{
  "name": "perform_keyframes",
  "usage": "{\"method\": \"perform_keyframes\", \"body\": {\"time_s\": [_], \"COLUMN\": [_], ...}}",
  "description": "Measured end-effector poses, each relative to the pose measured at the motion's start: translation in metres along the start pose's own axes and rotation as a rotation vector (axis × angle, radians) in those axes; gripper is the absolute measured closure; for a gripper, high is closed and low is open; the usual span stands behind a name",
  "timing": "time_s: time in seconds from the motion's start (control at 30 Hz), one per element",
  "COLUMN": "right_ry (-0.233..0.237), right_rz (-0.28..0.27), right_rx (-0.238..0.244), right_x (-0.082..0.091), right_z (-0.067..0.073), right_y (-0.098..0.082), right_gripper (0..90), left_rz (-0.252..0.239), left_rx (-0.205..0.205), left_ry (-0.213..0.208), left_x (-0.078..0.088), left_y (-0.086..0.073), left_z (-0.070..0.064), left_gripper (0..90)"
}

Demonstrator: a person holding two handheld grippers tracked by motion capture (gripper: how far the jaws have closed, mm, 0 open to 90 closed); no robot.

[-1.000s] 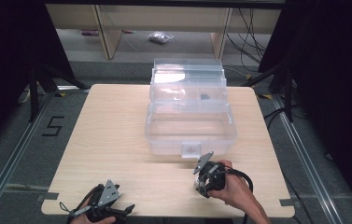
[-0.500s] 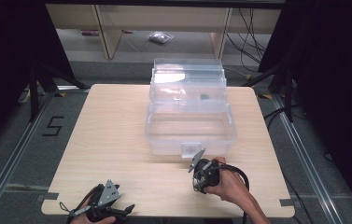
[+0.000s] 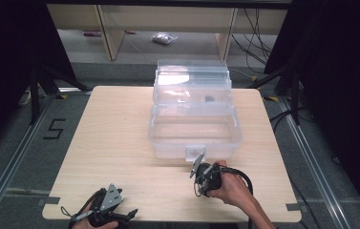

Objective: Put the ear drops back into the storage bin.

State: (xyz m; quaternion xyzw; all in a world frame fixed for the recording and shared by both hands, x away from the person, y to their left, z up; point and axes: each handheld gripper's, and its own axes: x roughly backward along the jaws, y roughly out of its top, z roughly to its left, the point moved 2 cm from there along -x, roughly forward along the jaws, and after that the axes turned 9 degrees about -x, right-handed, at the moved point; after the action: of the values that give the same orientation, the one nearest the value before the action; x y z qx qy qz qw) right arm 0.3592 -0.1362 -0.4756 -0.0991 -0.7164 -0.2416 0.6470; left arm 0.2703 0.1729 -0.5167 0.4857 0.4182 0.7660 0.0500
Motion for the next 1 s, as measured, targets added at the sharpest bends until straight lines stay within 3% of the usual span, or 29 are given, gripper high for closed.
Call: {"method": "perform_keyframes", "body": {"time_s": [0.03,0.1,0.23,0.4,0.43,0.47,0.5,0.6,0.63,0.7,0.77,0.97,1.0], "right_ry": [-0.007,-0.021,-0.029,-0.018,-0.008,-0.014,-0.016,-0.016,-0.009,-0.008,-0.003,0.015,0.014], "right_rz": [0.022,0.021,0.011,-0.011,-0.021,-0.009,-0.017,-0.019,-0.023,-0.018,-0.031,-0.032,-0.042], "right_rx": [-0.01,0.013,-0.008,-0.038,-0.019,-0.056,-0.035,-0.052,-0.037,-0.076,-0.051,-0.087,-0.074], "right_x": [0.001,0.003,0.01,0.021,0.022,0.025,0.027,0.032,0.034,0.04,0.041,0.05,0.051], "right_z": [0.001,0.0,-0.003,-0.011,-0.013,-0.013,-0.016,-0.019,-0.022,-0.025,-0.029,-0.036,-0.038], "right_y": [0.0,0.001,0.001,-0.002,-0.002,-0.003,-0.003,-0.004,-0.004,-0.005,-0.005,-0.007,-0.007], "right_gripper": [60.0,60.0,60.1,60.1,60.1,60.1,60.1,60.1,60.1,60.1,60.1,60.1,60.1], "left_rz": [-0.003,-0.001,0.0,-0.003,-0.001,-0.001,-0.002,-0.003,0.0,-0.001,-0.006,-0.005,-0.005], "left_rx": [0.002,0.001,-0.001,0.0,0.0,0.001,0.001,0.004,0.0,0.0,0.007,0.005,0.005], "left_ry": [0.003,0.0,0.0,0.002,0.0,0.0,0.0,-0.001,0.0,0.0,-0.001,-0.001,-0.001], "left_x": [0.0,0.0,0.0,-0.001,0.0,0.0,0.0,-0.001,0.0,0.0,-0.001,-0.001,-0.001], "left_y": [0.0,0.0,0.0,0.0,0.0,0.0,0.0,0.0,0.0,0.0,0.0,0.0,0.0], "left_z": [0.0,0.0,0.0,0.0,0.0,0.0,0.0,0.0,0.0,0.0,0.0,0.0,0.0], "left_gripper": [15.1,15.0,15.1,15.0,15.1,15.1,15.1,15.0,15.0,15.1,15.1,15.1,15.1]}}
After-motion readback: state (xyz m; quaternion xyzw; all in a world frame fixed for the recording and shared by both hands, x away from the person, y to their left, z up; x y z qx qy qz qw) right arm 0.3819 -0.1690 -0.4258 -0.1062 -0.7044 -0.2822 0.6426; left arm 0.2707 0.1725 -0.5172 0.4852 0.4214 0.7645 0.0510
